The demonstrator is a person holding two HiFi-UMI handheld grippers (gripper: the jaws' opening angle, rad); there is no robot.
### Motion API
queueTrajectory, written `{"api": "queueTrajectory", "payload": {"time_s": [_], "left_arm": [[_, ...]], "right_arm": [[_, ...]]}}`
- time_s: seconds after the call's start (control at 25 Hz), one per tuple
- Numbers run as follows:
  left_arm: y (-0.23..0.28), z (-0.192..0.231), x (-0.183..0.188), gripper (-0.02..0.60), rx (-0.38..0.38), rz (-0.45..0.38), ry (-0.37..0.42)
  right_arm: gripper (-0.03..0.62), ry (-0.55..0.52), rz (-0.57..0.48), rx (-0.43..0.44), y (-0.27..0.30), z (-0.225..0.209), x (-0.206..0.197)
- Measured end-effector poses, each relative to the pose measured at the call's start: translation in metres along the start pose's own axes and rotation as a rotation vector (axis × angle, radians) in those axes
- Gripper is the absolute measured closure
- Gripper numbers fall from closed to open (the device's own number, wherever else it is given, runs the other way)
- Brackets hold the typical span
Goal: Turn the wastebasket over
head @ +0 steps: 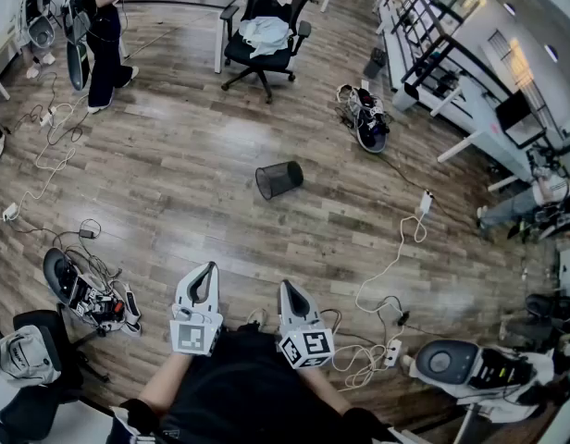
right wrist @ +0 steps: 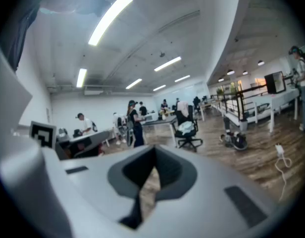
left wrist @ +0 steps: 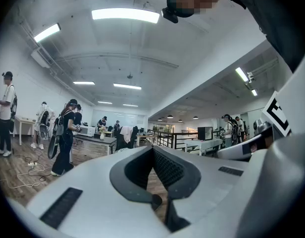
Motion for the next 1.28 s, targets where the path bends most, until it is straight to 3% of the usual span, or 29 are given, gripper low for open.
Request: {"api": "queueTrajectory", "payload": {"time_s": [0.28, 0.48, 1.28], "left_arm": [[-0.004, 0.006, -0.005, 0.549, -0.006, 0.008, -0.016], [-0.007, 0.008, -0.006, 0.549, -0.051, 0.002, -0.020], [-0.006, 0.069, -0.009, 0.549, -0.204, 0.006, -0.027]], "right_arm": [[0.562, 0.009, -0.002, 0.002, 0.002, 0.007, -0.004], [0.562, 0.061, -0.028, 0.011, 0.003, 0.015, -0.007], [0.562, 0.061, -0.041, -0.162, 0.023, 0.069, -0.022]]}}
Point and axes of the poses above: the fingertips, and each gripper's own axes: y forward along the fingers, z to its left, x out of its top, the point moved 6 cm from there along -y, backward along the fingers, and after that the axes turned 10 degrees about z, right-handed, at the moved point
